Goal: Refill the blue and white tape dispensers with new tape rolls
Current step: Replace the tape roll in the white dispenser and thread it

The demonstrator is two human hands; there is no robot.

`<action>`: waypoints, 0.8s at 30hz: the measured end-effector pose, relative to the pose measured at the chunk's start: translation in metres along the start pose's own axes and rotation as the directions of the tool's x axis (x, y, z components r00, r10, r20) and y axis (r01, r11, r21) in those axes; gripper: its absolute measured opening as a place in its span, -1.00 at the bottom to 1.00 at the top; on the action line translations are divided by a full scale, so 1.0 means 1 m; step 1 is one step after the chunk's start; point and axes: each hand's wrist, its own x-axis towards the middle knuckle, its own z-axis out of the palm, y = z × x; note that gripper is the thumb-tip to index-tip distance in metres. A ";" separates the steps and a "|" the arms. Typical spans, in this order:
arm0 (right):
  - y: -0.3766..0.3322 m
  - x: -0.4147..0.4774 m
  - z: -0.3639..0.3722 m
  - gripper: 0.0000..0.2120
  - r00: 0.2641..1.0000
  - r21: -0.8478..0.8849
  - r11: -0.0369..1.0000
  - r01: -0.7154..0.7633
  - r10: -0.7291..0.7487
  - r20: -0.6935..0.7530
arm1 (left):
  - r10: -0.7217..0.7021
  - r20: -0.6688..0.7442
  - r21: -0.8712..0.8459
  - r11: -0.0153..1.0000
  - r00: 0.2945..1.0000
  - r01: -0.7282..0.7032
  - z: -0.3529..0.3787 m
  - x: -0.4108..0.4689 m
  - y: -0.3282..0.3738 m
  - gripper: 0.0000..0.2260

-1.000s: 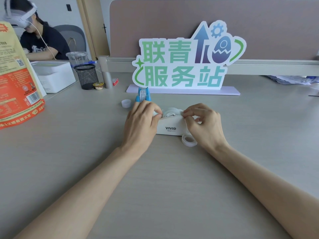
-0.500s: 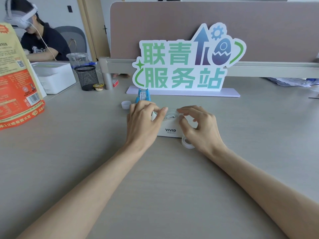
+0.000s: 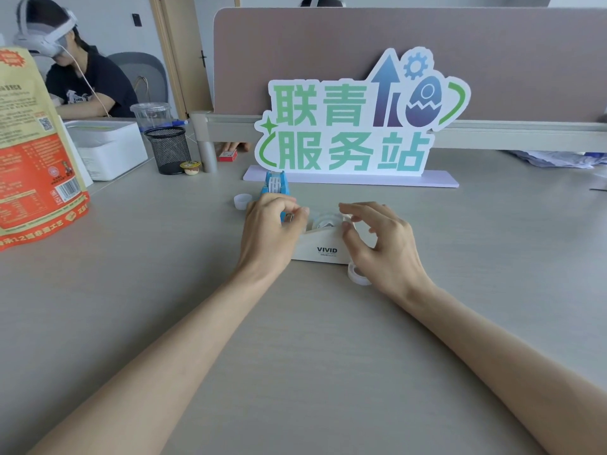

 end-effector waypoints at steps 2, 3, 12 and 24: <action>0.000 0.000 -0.001 -0.70 1.000 0.007 1.000 -0.007 0.007 0.007 | -0.011 -0.004 0.007 1.000 1.000 0.011 -0.003 0.002 -0.003 -0.88; 0.000 -0.001 -0.001 -0.70 1.000 0.009 1.000 -0.011 0.010 0.009 | -0.025 -0.005 -0.002 1.000 1.000 0.025 -0.005 0.002 -0.005 -0.87; 0.000 0.000 -0.004 -0.75 0.999 0.006 1.000 -0.017 0.017 0.028 | -0.094 -0.033 -0.063 0.994 0.995 0.091 -0.028 0.005 -0.015 -0.89; -0.002 -0.001 -0.004 -0.76 0.999 0.001 1.000 -0.021 0.021 0.043 | -0.200 -0.065 -0.017 0.980 0.978 0.199 -0.041 0.008 -0.031 -0.84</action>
